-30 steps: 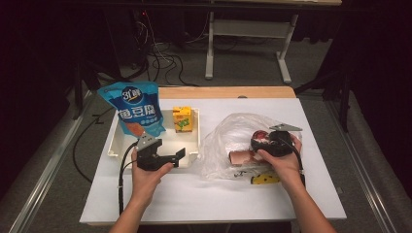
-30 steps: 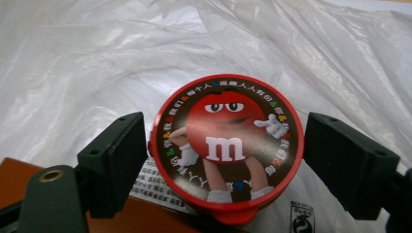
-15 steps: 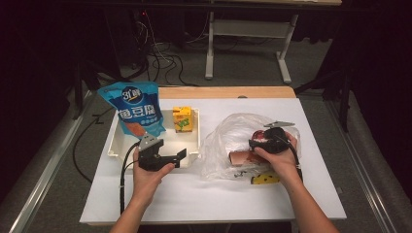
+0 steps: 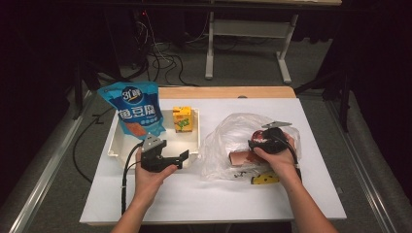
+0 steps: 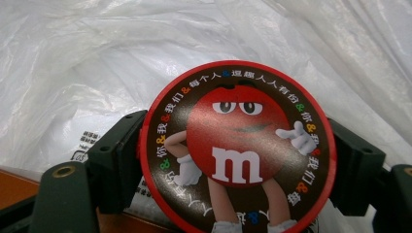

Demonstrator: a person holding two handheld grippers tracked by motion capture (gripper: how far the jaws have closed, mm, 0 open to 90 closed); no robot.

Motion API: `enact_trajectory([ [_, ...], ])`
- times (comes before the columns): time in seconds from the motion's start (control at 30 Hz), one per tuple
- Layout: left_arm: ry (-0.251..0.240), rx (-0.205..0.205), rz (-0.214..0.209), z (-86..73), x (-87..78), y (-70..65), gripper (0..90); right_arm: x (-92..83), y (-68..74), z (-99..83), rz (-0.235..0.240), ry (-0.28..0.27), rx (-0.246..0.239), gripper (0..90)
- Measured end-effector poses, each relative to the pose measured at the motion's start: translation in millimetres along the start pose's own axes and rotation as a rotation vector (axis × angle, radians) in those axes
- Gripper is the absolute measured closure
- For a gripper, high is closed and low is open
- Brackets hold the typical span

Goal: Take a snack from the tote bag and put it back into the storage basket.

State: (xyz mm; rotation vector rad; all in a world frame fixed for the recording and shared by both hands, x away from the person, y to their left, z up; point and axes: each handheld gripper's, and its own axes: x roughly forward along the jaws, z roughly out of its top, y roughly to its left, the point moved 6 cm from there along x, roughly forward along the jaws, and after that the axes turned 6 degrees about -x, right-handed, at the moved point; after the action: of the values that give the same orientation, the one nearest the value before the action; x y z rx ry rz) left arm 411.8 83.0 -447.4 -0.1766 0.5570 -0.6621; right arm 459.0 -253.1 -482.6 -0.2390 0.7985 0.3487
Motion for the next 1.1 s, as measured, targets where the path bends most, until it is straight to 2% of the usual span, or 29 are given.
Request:
enact_trajectory([
  [0.1,-0.003,0.002,-0.003,0.4,0.0,-1.3,5.1,-0.7,0.4,0.5,0.002,-0.006,0.001,22.3],
  [0.23,-0.003,0.006,-0.009,0.8,-0.7,-2.9,5.5,-6.7,1.8,5.2,0.013,-0.055,0.023,22.4],
  [0.5,-0.010,0.011,-0.016,1.6,-0.4,-5.8,6.1,-13.5,3.2,8.8,0.014,-0.085,0.027,22.6],
  [0.6,-0.008,0.013,-0.019,1.1,0.6,-7.6,6.1,-16.8,4.9,12.5,0.027,-0.092,0.010,22.7],
  [0.87,-0.008,0.015,-0.020,1.3,1.1,-8.6,6.4,-26.3,11.4,23.1,0.031,-0.123,0.017,22.7],
  [1.1,-0.014,0.010,-0.020,2.8,-0.5,-7.4,6.7,-33.2,19.7,30.7,0.048,-0.144,-0.004,22.8],
])
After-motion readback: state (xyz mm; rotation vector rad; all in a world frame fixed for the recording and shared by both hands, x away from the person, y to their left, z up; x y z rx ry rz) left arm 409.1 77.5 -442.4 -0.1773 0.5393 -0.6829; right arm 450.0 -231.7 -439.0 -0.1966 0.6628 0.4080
